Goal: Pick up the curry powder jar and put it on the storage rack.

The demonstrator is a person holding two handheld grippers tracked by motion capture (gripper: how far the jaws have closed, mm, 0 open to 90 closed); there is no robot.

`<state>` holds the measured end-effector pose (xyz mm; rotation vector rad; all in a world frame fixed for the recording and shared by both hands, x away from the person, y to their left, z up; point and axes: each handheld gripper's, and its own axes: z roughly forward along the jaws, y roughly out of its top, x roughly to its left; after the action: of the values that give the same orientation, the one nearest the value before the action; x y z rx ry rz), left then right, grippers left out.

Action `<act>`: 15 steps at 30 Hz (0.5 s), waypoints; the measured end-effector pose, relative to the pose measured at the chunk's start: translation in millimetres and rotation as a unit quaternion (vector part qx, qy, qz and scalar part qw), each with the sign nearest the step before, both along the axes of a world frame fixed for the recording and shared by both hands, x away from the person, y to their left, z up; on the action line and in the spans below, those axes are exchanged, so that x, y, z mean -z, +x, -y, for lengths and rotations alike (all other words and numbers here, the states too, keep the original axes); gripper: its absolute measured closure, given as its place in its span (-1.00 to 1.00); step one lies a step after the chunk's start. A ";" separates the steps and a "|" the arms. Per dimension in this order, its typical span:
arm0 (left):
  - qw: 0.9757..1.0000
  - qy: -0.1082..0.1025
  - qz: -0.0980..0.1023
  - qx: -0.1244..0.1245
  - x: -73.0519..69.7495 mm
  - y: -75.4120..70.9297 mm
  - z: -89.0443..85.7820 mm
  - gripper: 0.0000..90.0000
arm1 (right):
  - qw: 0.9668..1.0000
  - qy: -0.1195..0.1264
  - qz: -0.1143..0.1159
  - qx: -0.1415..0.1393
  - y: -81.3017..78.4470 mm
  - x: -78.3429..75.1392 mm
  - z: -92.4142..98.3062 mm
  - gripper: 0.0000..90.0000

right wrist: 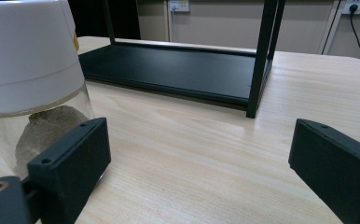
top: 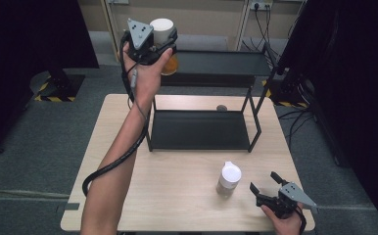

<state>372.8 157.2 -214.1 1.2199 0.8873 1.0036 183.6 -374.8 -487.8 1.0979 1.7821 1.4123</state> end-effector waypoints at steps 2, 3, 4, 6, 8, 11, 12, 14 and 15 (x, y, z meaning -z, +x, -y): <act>1.000 0.001 -0.001 -0.001 -0.4 3.4 1.0 -0.25 | 1.000 0.001 0.000 0.000 -0.1 0.2 0.1 -0.87; 1.000 0.002 -0.001 -0.001 -1.0 5.7 1.6 -0.25 | 1.000 0.001 0.000 0.000 -0.1 0.1 0.1 -0.87; 1.000 0.003 -0.001 -0.002 -1.2 7.4 2.3 -0.25 | 1.000 0.001 0.000 0.000 0.0 0.0 0.1 -0.87; 1.000 0.003 -0.003 -0.003 -1.6 10.9 3.2 -0.25 | 1.000 0.001 0.000 0.000 -0.1 0.0 0.0 -0.87; 1.000 0.003 -0.005 -0.005 -2.1 14.5 4.0 -0.25 | 1.000 0.001 0.000 0.000 0.0 0.2 0.3 -0.87; 1.000 0.006 -0.005 -0.006 -3.7 19.2 5.3 -0.25 | 1.000 0.002 0.000 -0.001 0.0 0.4 0.6 -0.87; 1.000 0.007 -0.005 -0.007 -4.4 20.6 6.1 -0.25 | 1.000 0.002 0.000 -0.001 0.0 0.3 0.6 -0.87; 1.000 0.008 -0.005 -0.007 -5.9 23.1 7.3 -0.25 | 1.000 0.002 0.000 -0.001 0.1 0.3 0.7 -0.87; 1.000 0.008 -0.005 -0.008 -6.7 24.5 7.8 -0.25 | 1.000 0.002 0.000 -0.001 0.2 0.2 0.7 -0.87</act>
<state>397.3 149.4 -207.5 1.2341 0.8984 1.0198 183.8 -375.6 -488.0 1.0997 1.7818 1.4174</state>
